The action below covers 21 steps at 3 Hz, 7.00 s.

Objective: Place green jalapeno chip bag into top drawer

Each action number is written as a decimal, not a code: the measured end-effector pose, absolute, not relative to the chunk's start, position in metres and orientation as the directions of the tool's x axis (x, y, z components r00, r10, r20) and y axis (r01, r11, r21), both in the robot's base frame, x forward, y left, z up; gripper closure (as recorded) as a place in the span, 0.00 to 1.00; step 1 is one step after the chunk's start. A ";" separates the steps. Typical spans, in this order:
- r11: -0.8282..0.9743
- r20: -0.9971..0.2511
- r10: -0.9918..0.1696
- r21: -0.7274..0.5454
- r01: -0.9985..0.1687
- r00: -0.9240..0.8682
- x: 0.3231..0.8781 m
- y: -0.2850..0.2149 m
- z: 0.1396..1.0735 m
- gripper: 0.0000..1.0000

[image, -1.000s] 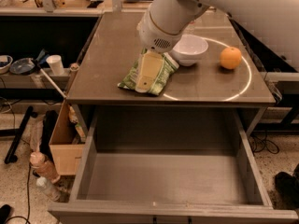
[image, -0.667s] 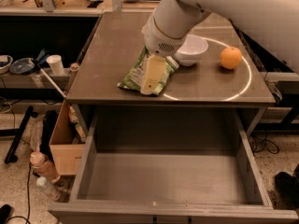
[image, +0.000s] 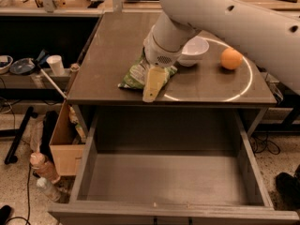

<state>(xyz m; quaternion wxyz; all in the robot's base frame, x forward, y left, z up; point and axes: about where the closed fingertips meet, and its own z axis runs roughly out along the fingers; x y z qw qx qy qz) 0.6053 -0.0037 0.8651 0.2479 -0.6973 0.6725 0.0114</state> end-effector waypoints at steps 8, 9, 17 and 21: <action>0.033 -0.347 -0.935 -0.294 -0.955 0.075 0.611 -0.002 0.840 1.00; 0.028 -0.378 -0.922 -0.287 -0.958 0.087 0.609 -0.002 0.845 1.00; 0.061 -0.561 -0.827 -0.163 -0.985 0.041 0.438 -0.051 0.844 1.00; 0.070 -0.445 -0.895 -0.097 -0.993 -0.020 0.430 -0.027 0.741 1.00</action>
Offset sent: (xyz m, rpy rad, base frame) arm 0.0054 0.0014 -0.0222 -0.0049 0.0338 -0.0073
